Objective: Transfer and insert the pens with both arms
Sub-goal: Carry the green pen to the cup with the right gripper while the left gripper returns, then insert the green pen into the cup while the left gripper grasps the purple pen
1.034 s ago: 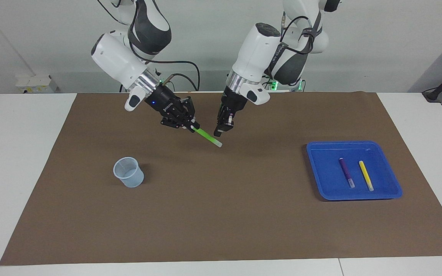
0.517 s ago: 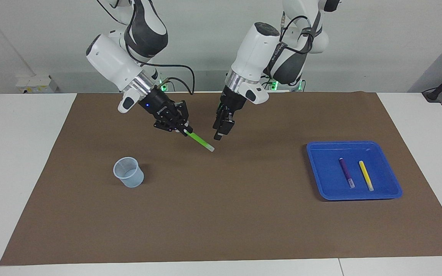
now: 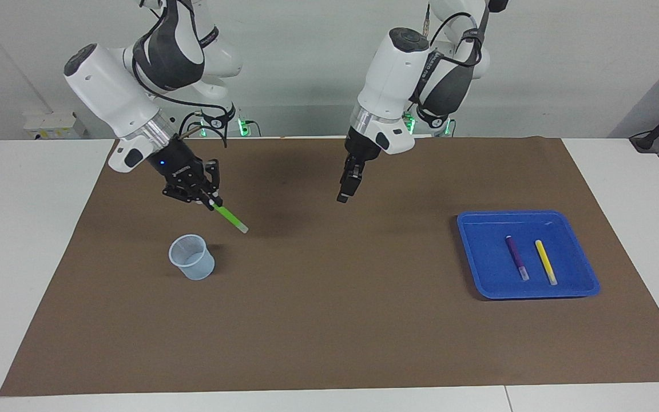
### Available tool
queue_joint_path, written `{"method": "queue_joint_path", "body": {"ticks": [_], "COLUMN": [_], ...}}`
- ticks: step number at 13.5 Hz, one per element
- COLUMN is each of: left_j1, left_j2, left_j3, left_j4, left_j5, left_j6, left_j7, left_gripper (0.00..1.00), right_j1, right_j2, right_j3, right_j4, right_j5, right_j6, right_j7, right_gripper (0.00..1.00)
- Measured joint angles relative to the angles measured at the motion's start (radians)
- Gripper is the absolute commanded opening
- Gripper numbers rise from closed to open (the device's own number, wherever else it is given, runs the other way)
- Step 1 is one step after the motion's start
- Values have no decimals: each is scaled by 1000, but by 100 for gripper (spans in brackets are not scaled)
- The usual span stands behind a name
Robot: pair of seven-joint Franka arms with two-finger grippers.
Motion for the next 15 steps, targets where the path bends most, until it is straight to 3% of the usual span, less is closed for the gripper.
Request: {"method": "queue_joint_path", "body": {"ticks": [4, 15], "left_j1": [113, 401], "left_j2": [-32, -46], "left_j3": [5, 11], "left_j4": [0, -4], "left_j5": [0, 36], "left_j6": [-153, -322], "left_j7": [352, 1198], "left_gripper": [65, 60], "right_j1": [-31, -92], "right_j2": [9, 65], "right_j3": [0, 0], "right_j4": [2, 9], "right_j5": [-170, -237], "right_j6": [1, 40], "right_j7": [-11, -111], "right_gripper": [0, 0]}}
